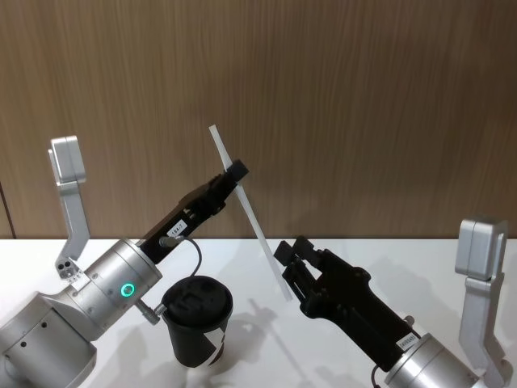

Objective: Pick up the straw with one hand, pass it to the other hand, and insert it into the cup.

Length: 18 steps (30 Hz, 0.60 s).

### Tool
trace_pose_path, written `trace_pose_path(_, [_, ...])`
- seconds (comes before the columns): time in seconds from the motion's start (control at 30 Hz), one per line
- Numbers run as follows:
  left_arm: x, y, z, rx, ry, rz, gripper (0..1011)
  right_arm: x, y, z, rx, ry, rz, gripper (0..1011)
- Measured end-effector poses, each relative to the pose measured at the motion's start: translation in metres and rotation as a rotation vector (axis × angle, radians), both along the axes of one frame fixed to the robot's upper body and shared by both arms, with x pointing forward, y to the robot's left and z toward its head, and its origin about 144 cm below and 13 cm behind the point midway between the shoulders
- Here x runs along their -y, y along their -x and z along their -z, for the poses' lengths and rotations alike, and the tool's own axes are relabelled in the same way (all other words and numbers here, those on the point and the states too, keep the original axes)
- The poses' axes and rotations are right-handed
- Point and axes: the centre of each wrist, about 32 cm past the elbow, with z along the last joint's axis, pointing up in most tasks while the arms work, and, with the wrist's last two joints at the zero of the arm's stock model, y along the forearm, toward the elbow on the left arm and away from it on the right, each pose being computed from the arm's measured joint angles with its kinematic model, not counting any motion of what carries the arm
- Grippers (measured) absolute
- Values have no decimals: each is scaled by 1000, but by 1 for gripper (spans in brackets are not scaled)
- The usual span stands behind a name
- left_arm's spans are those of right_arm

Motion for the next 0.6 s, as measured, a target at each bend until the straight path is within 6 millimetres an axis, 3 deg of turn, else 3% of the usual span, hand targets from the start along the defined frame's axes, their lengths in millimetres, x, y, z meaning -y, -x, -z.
trace_pose_path(0.6, [-4, 2, -6, 71, -45, -25, 10, 0, 0, 0, 0, 0, 0, 841])
